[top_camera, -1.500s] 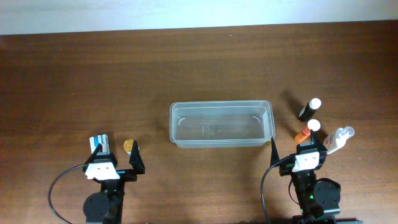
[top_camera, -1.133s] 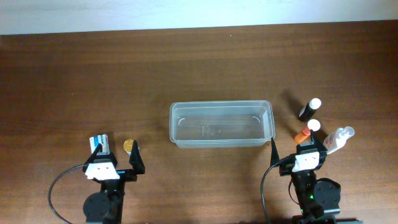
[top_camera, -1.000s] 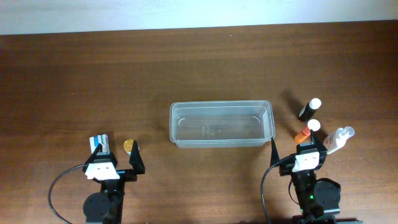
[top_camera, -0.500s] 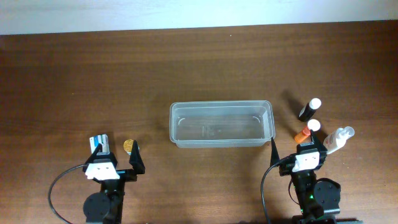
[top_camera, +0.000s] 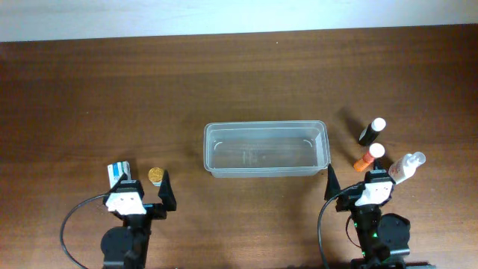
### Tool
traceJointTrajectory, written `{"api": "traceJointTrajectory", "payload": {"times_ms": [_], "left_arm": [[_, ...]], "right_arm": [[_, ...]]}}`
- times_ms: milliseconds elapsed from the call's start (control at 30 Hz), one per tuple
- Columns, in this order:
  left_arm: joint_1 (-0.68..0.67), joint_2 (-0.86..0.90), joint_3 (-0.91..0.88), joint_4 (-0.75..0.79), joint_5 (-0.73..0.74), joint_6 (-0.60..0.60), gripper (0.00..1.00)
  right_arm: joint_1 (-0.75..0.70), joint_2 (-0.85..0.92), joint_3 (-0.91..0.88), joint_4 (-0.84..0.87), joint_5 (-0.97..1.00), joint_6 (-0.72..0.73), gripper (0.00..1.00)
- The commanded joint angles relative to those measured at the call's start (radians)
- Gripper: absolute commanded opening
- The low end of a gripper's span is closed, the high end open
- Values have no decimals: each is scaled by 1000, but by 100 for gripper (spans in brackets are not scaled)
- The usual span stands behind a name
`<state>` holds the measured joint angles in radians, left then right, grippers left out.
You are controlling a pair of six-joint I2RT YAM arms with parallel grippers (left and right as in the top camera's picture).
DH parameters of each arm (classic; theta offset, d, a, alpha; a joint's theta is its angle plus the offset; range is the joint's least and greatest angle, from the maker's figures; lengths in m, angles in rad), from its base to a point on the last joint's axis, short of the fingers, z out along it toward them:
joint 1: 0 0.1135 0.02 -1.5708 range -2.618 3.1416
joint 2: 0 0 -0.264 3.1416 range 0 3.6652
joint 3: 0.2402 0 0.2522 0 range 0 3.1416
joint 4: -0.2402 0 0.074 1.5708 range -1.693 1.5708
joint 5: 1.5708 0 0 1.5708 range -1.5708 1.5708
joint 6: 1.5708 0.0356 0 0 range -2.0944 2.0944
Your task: Pack container
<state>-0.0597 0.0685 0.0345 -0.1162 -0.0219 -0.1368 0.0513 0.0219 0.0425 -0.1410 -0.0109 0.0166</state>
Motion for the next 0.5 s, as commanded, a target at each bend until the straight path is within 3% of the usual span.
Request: {"api": "traceJointTrajectory", "payload": {"times_ms": [0,300,467], "left_arm": [[4,97,160,-66,33,-6,99],[4,527,583,-354,35,-8,99],[4,814,895,-652,35,-7,99]], "right_arm": [[-1,80,152,-98,26,52,98],[-15,522,661,-426,34,53,98],[-133,852,1026,-714,-11,108,98]]}}
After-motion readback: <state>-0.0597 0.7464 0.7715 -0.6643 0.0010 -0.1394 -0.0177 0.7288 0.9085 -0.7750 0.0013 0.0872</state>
